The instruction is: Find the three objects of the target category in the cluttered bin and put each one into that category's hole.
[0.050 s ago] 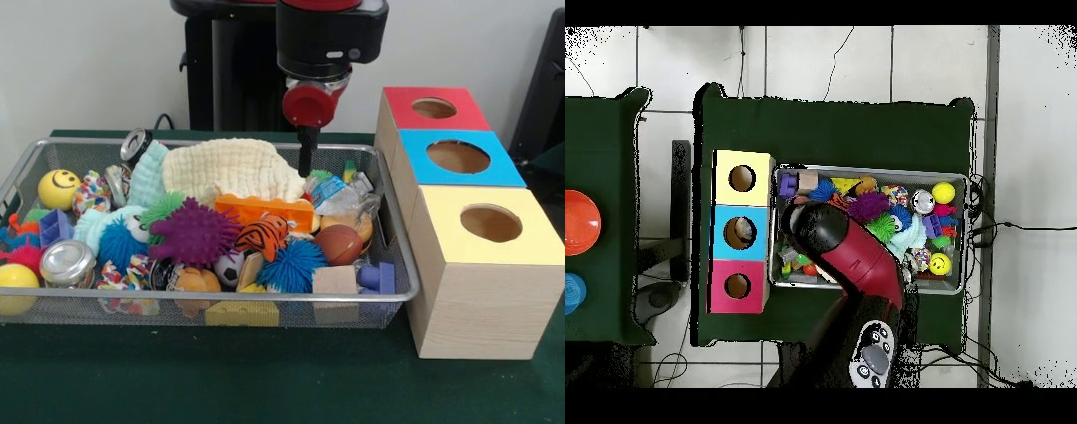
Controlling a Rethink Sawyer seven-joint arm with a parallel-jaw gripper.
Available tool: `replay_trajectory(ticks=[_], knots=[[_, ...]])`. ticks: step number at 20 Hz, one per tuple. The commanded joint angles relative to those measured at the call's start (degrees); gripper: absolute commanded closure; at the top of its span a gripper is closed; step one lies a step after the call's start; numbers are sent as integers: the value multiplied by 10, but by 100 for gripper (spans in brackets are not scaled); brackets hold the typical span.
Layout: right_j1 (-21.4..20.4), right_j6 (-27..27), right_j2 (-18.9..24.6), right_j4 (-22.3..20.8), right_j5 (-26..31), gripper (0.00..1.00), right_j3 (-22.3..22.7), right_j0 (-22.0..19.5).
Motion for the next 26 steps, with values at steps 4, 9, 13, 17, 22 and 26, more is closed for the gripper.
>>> replay_trajectory(ticks=[4,9,13,17,22,26], knots=[[13,113,112,76,-97,0,94,-2],[12,125,116,92,-108,0,102,7],[22,127,111,95,-101,0,89,15],[26,120,116,101,-98,0,87,12],[31,104,133,109,-115,0,91,1],[34,80,170,119,-161,0,102,-19]])
